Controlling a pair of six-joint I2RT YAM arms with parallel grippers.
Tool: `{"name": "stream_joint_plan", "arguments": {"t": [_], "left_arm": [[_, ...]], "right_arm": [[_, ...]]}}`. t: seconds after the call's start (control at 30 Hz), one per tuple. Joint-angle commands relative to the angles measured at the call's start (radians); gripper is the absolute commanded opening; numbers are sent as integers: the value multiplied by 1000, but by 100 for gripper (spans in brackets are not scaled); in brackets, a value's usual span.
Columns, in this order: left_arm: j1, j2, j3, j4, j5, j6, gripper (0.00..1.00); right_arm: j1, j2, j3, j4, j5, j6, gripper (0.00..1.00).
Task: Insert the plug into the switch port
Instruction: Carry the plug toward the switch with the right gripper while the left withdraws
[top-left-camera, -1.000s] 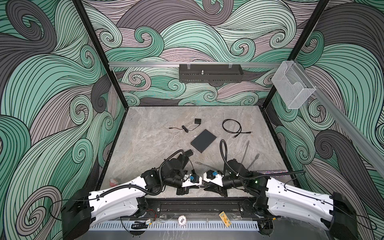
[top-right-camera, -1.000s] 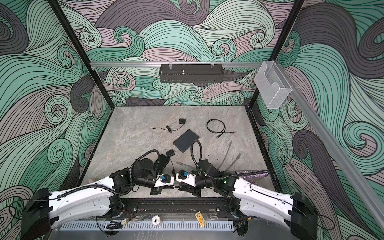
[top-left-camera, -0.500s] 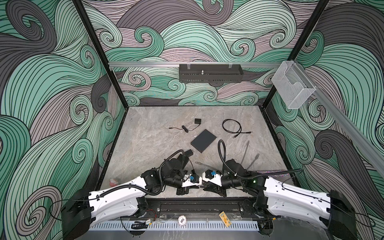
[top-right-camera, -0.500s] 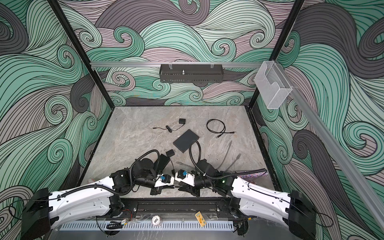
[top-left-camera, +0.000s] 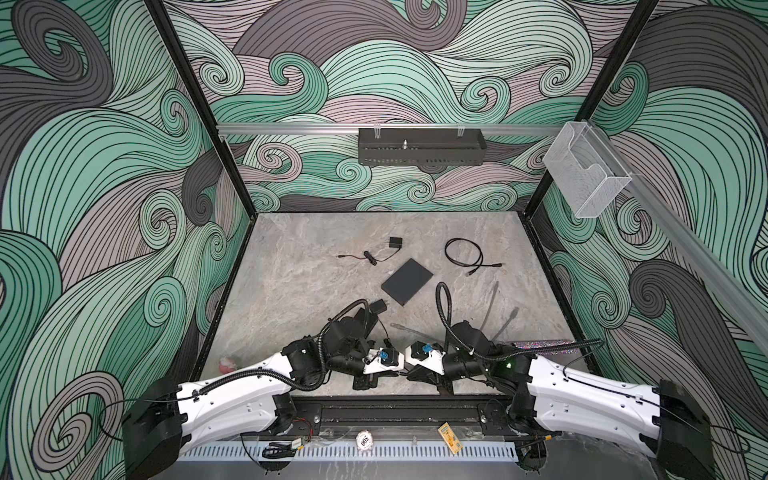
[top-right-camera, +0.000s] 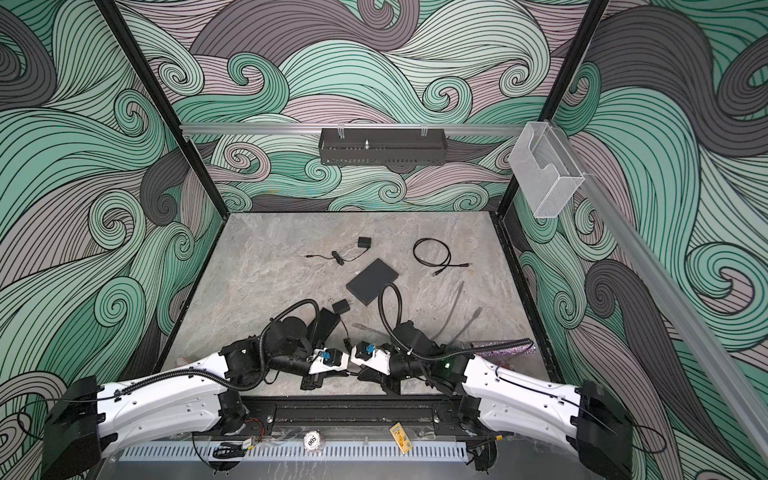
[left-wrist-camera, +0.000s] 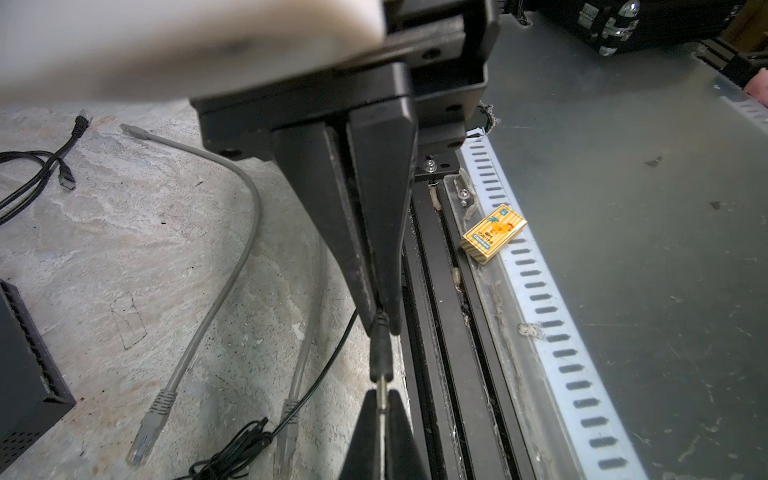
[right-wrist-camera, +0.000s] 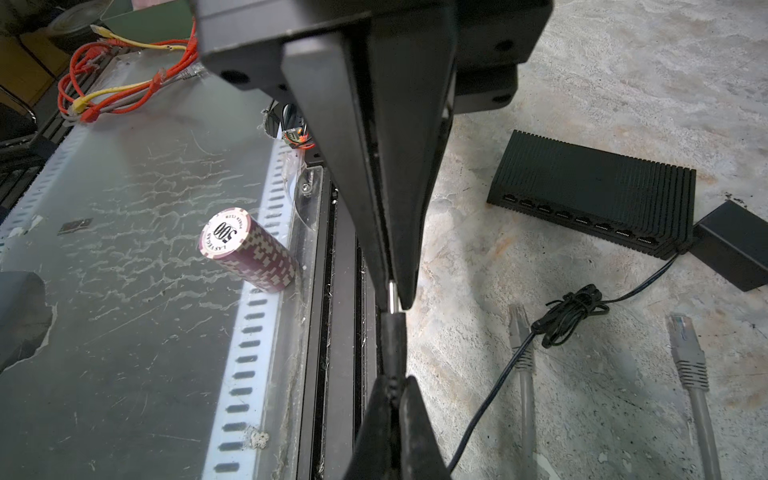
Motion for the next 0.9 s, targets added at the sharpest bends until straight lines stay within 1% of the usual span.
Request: {"name": "stream_joint_plan", "arguments": {"t": [0.0, 0.03, 0.07, 0.1, 0.13, 0.2, 0.23, 0.27, 0.33, 0.37, 0.4, 0.5, 0.53, 0.57, 0.63, 0.7, 0.73, 0.8, 0.83, 0.87], "left_arm": [[-5, -38, 14, 28, -70, -78, 7], [-4, -56, 5, 62, -143, -137, 30], [-5, -75, -2, 82, -208, -191, 49], [-5, -99, -9, 103, -293, -247, 65], [-4, -128, -16, 122, -396, -321, 77], [6, -179, -12, 114, -610, -485, 95], [17, -205, -2, 80, -673, -555, 99], [25, -226, 4, 50, -739, -615, 98], [50, -260, 11, -32, -952, -808, 98], [71, -269, 26, -108, -999, -888, 99], [105, -274, 38, -170, -1009, -936, 98], [207, -267, 35, -272, -953, -1037, 92], [239, -261, 27, -284, -918, -1061, 92], [270, -252, 19, -289, -874, -1087, 89], [309, -228, 4, -285, -809, -1136, 86], [317, -191, -8, -258, -772, -1145, 85], [318, -170, -11, -243, -759, -1128, 87], [318, -108, -8, -222, -743, -1065, 96], [319, -73, 4, -231, -757, -1060, 99], [318, -27, 23, -252, -780, -1058, 98]], "right_arm": [[3, -21, -17, 20, 16, 17, 0], [2, -26, -22, 26, 34, 26, 0], [1, -33, -25, 28, 60, 37, 0], [1, -43, -26, 26, 97, 47, 0], [-2, -51, -22, 22, 146, 52, 0], [-10, -67, 0, 7, 227, 40, 0], [-24, -71, 24, -5, 266, 27, 0], [-40, -69, 49, -18, 286, 14, 0], [-95, -49, 122, -56, 321, -27, 0], [-129, -35, 164, -73, 328, -46, 0], [-165, -18, 215, -88, 329, -68, 0], [-251, 40, 322, -98, 324, -115, 0], [-263, 63, 349, -105, 327, -131, 0], [-267, 92, 380, -119, 347, -154, 0], [-267, 142, 418, -138, 419, -173, 0], [-271, 170, 425, -131, 526, -163, 0], [-275, 174, 420, -120, 564, -159, 0], [-294, 167, 395, -91, 612, -148, 0], [-302, 160, 381, -80, 616, -141, 0], [-313, 148, 367, -71, 616, -135, 0]]}}
